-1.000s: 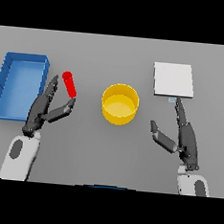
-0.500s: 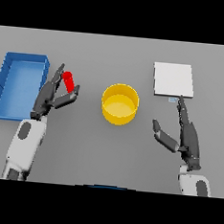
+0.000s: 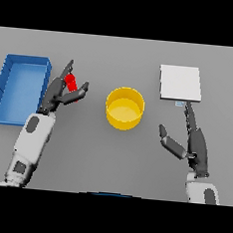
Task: Pick up the red beaker and tilt it to pour out 1 green nut into yellow bowl. Pick up the yellow bowl and place it on the metallic measuring scale.
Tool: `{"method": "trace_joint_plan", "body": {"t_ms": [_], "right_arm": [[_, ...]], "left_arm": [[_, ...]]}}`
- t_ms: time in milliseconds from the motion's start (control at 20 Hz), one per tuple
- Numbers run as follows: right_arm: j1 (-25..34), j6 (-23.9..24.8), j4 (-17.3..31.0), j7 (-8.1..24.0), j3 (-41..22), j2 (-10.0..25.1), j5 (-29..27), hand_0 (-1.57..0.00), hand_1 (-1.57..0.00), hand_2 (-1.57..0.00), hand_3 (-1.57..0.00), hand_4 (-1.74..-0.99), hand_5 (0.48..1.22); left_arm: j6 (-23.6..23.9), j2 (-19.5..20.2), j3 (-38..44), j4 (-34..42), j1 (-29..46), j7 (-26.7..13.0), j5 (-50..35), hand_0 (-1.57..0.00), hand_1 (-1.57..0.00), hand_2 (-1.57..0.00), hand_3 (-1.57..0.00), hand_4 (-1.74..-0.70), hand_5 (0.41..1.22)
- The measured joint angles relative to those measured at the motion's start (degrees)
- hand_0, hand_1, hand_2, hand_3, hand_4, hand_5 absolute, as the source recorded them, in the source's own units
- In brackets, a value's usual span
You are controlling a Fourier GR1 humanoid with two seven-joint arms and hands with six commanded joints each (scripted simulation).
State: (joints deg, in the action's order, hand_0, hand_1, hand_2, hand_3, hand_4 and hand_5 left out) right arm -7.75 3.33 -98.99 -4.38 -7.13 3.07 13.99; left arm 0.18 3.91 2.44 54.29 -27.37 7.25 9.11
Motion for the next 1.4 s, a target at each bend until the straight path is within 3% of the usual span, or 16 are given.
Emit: {"method": "trace_joint_plan", "body": {"t_ms": [150, 200, 300, 400, 550, 650, 750, 900, 950, 1050, 1150, 1300, 1400], "right_arm": [[0.6, 0.8, 1.2, 0.7, 0.0, -0.5, 0.7, 0.00, 0.00, 0.00, 0.00, -1.261, 0.641], [0.5, 0.8, 1.2, -0.1, -0.2, -0.3, 1.0, 0.00, 0.00, 0.00, 0.00, -1.259, 0.642], [-0.3, 0.6, 0.2, -1.1, -0.2, 0.0, 0.8, 0.00, 0.00, 0.00, 0.00, -1.258, 0.644], [0.1, 0.7, 0.2, 0.1, 0.3, 0.2, 0.6, 0.00, 0.00, 0.00, 0.00, -1.255, 0.644], [-0.3, 0.5, -0.1, -1.0, -0.1, -0.1, 0.6, 0.00, 0.00, 0.00, 0.00, -1.252, 0.644], [0.1, 0.8, 0.6, -0.3, 0.0, -0.3, 0.7, 0.00, 0.00, 0.00, 0.00, -1.254, 0.644], [-0.3, 0.5, 0.6, -0.4, 0.0, -0.5, 0.2, 0.00, 0.00, 0.00, 0.00, -1.257, 0.645], [-0.1, 0.6, 0.0, 0.6, 0.2, -0.4, 0.1, 0.00, 0.00, 0.00, 0.00, -1.260, 0.643], [-0.8, 0.2, -0.4, -0.6, 0.2, -0.2, -0.3, 0.00, 0.00, 0.00, 0.00, -1.262, 0.646], [0.0, 0.7, 0.0, 0.2, 0.3, -0.1, 0.4, 0.00, 0.00, 0.00, 0.00, -1.258, 0.646], [-0.7, 0.7, 0.0, -1.4, 0.1, 0.0, 0.6, 0.00, 0.00, 0.00, 0.00, -1.259, 0.649], [-0.4, 1.1, 0.6, -0.9, -0.3, -0.3, 1.5, 0.00, 0.00, 0.00, 0.00, -1.262, 0.658], [-1.1, 0.8, -0.4, -2.2, -0.2, 0.3, 1.2, 0.00, 0.00, 0.00, 0.00, -1.257, 0.663]], "left_arm": [[0.1, -0.2, 0.9, -3.1, -1.7, 2.1, -0.3, 0.00, 0.00, 0.00, 0.00, -1.35, 0.704], [0.6, -0.7, 1.4, -4.0, -2.1, 2.6, -0.6, 0.00, -0.03, -0.07, -0.03, -1.38, 0.724], [1.5, -1.4, 2.9, -5.6, -3.4, 4.0, -1.7, -0.29, -0.33, -0.36, -0.29, -1.45, 0.783], [2.4, -1.6, 4.1, -7.0, -4.9, 2.8, -2.4, -0.66, -0.70, -0.73, -0.72, -1.50, 0.941], [3.6, -2.0, 2.8, -8.0, -5.4, 6.3, -0.4, -1.11, -1.12, -1.14, -0.97, -1.60, 1.078], [3.6, -1.6, 2.0, -9.2, -6.4, 6.6, 0.3, -1.27, -1.29, -1.30, -1.19, -1.54, 1.129], [2.7, -1.7, 2.2, -8.9, -5.9, 6.7, 0.0, -1.38, -1.39, -1.40, -1.33, -1.51, 1.162], [3.6, -2.3, 2.1, -7.8, -5.4, 5.6, -0.7, -1.47, -1.48, -1.48, -1.45, -1.62, 1.140], [4.1, -2.6, 2.4, -7.1, -5.4, 5.3, -1.5, -1.49, -1.50, -1.50, -1.47, -1.64, 1.132], [5.0, -2.5, 3.0, -5.4, -6.0, 5.0, -3.2, -1.52, -1.52, -1.52, -1.51, -1.68, 1.122], [5.8, -2.4, 2.4, -2.5, -4.6, 5.0, -3.7, -1.54, -1.54, -1.54, -1.53, -1.70, 1.114], [6.4, -1.0, -0.6, 1.1, -5.3, 2.5, -1.9, -1.55, -1.56, -1.56, -1.55, -1.72, 1.114], [5.7, 1.1, -4.0, 4.7, -5.2, -0.5, 0.7, -1.56, -1.56, -1.56, -1.56, -1.73, 1.121]]}}
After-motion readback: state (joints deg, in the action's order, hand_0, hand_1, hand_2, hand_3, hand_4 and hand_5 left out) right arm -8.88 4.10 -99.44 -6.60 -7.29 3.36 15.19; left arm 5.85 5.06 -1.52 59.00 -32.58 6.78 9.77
